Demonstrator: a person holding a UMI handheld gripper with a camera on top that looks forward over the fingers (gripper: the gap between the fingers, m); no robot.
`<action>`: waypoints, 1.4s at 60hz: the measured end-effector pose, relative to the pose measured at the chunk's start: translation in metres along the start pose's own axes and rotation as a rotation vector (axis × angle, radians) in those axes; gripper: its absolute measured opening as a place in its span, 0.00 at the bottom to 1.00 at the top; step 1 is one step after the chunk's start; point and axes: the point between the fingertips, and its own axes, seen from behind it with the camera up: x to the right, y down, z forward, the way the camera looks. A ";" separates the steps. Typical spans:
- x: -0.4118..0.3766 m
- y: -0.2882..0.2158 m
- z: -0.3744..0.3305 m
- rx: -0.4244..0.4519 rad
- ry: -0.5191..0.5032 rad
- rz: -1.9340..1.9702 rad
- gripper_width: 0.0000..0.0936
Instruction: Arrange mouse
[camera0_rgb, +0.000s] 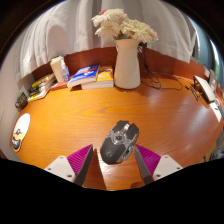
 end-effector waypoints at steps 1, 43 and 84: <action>-0.002 -0.004 0.004 -0.003 -0.008 -0.001 0.90; -0.012 -0.049 0.055 -0.055 -0.009 -0.077 0.46; -0.259 -0.314 -0.133 0.397 0.048 0.052 0.38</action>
